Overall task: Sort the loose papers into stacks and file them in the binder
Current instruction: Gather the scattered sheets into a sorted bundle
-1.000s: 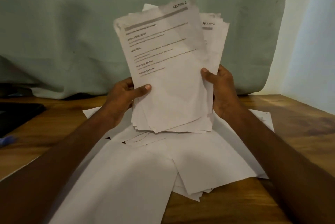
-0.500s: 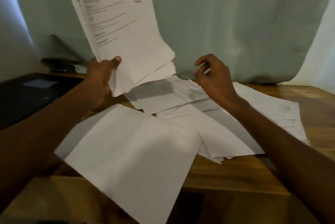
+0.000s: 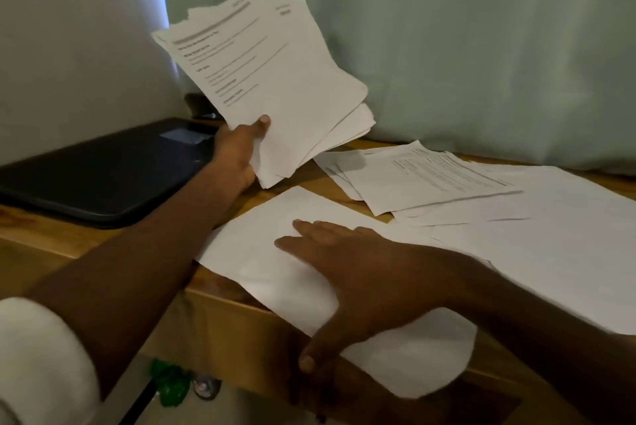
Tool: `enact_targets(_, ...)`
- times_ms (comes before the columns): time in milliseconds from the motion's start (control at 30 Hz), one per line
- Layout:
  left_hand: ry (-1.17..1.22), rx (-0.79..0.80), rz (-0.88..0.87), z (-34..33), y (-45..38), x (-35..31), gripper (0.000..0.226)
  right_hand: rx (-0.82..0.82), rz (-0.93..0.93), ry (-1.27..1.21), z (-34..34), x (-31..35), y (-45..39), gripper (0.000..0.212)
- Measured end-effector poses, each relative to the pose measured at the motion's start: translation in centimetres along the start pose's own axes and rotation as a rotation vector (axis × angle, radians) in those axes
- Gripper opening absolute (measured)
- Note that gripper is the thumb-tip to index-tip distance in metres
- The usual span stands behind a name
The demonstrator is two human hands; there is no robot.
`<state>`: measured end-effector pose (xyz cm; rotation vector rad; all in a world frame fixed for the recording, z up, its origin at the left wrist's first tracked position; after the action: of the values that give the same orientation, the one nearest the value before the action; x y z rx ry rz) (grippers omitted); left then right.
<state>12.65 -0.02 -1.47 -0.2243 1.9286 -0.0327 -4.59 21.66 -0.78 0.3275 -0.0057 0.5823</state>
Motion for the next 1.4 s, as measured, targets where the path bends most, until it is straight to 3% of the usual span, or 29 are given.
enact_targets(67,0.021,0.034,-0.007,0.2,-0.3,0.1,0.045,-0.060,0.013,-0.101,0.3,0.1,0.5,0.100)
enact_targets(233,0.077,0.133,0.037,0.6,-1.1,0.4,0.055,-0.381,0.075,-0.369,3.0,-2.3,1.4,0.026)
enact_targets(333,0.092,0.157,0.046,0.2,-0.6,-0.3,0.060,-0.519,0.091,-0.649,5.3,-5.7,3.3,0.008)
enact_targets(433,0.018,0.113,0.101,0.1,0.0,-0.3,0.048,-0.634,0.084,-1.074,7.3,-9.8,4.9,0.023)
enact_targets(567,0.103,0.160,0.132,0.5,-0.8,0.4,0.031,-0.779,0.131,-1.581,7.7,-13.7,4.5,0.038)
enact_targets(633,0.148,0.242,0.070,0.9,-1.7,0.9,0.041,-0.852,0.145,-1.720,7.2,-14.9,4.1,0.039)
enact_targets(700,0.179,0.280,0.055,0.7,-1.7,1.1,0.061,-0.912,0.147,-1.779,6.6,-15.9,3.9,0.038)
enact_targets(1067,0.134,0.335,-0.013,-0.8,-1.0,1.7,0.056,-0.972,0.135,-1.758,5.6,-17.7,3.8,0.035)
enact_targets(1200,0.150,0.318,-0.024,-0.9,-0.7,1.7,0.062,-1.138,0.107,-1.884,5.6,-20.4,3.5,0.030)
enact_targets(1267,0.150,0.315,-0.031,-0.8,-0.5,1.6,0.060,-1.283,0.004,-1.947,5.0,-22.6,3.5,0.035)
enact_targets(1333,0.145,0.312,-0.036,-1.0,-0.3,1.5,0.034,-1.431,-0.210,-1.964,3.9,-25.0,3.8,0.040)
enact_targets(1400,0.191,0.311,0.009,-1.3,-0.2,1.4,0.032,-1.438,-0.385,-1.949,3.1,-26.6,3.8,0.025)
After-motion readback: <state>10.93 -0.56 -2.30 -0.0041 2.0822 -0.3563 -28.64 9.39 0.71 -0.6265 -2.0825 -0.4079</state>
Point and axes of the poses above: each hand's wrist, its own y-axis away from the middle knuckle, its own z-axis out of the back of the hand, x = y × z, the point moved 2 cm from there along -y, towards the middle knuckle, and after that the axes turned 2 degrees about z, right-handed, at the moved point
